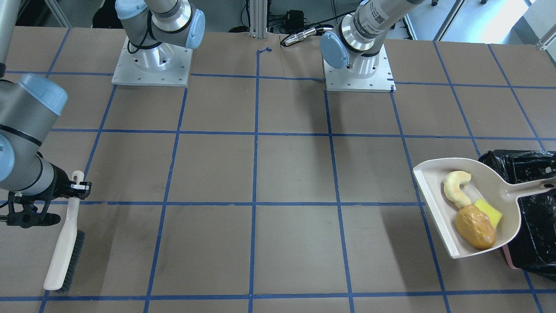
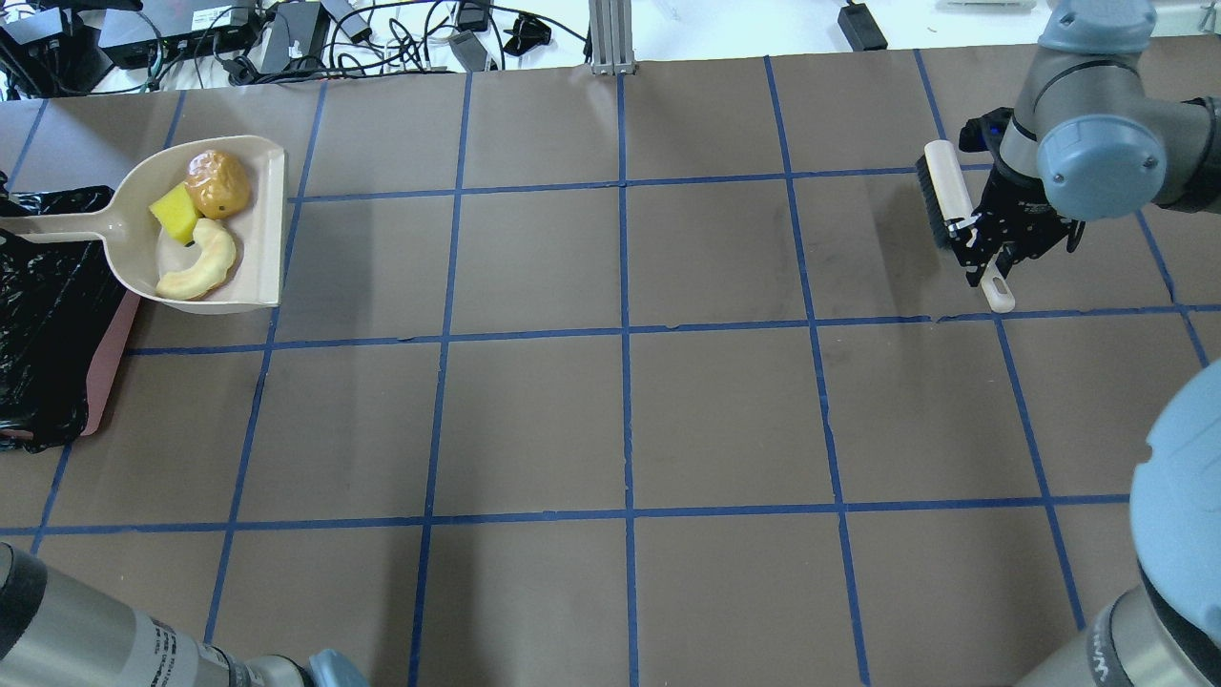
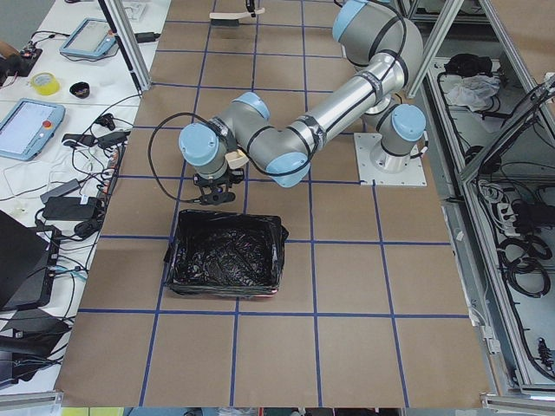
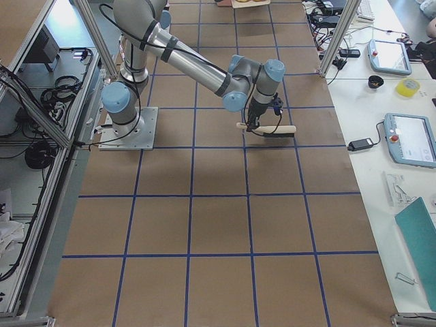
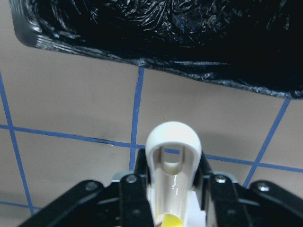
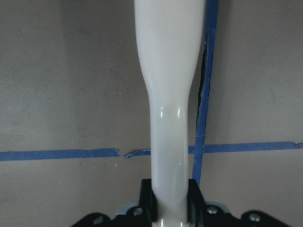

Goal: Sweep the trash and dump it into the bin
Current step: 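Carry the loaded dustpan to the bin with the left gripper while the right withdraws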

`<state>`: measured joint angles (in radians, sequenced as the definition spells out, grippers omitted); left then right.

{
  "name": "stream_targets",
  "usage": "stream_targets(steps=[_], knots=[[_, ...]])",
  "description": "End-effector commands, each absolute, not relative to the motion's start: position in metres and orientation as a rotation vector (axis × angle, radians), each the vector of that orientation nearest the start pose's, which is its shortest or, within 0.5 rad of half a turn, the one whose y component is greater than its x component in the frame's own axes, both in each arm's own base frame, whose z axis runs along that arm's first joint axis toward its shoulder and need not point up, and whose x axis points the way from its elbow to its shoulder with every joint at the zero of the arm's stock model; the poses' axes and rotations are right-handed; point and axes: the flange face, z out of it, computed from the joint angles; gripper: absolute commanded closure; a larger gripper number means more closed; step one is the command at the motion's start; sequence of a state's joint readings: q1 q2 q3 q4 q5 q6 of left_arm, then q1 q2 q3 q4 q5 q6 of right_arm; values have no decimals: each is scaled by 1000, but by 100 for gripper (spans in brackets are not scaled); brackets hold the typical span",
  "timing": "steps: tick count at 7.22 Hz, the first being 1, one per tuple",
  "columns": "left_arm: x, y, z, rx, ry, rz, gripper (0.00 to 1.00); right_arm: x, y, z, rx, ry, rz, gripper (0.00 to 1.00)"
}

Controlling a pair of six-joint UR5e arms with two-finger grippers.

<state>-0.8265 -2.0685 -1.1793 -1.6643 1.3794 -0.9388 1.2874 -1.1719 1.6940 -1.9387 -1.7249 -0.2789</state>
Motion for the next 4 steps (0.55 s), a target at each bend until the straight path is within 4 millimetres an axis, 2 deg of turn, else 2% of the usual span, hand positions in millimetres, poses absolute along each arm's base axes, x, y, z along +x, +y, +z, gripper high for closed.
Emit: stream_targets(steps=[1,2,4], knots=[[404,-591,373,-2439,2217,321,100,-52,-590,237,-17,3246,325,100],[430,-583,372,-2434,2232,295,100,-54,-589,237,-16,3265,325,100],[473,-556,391,-2382,2278,246,100,-53,-589,235,-14,3263,329,100]])
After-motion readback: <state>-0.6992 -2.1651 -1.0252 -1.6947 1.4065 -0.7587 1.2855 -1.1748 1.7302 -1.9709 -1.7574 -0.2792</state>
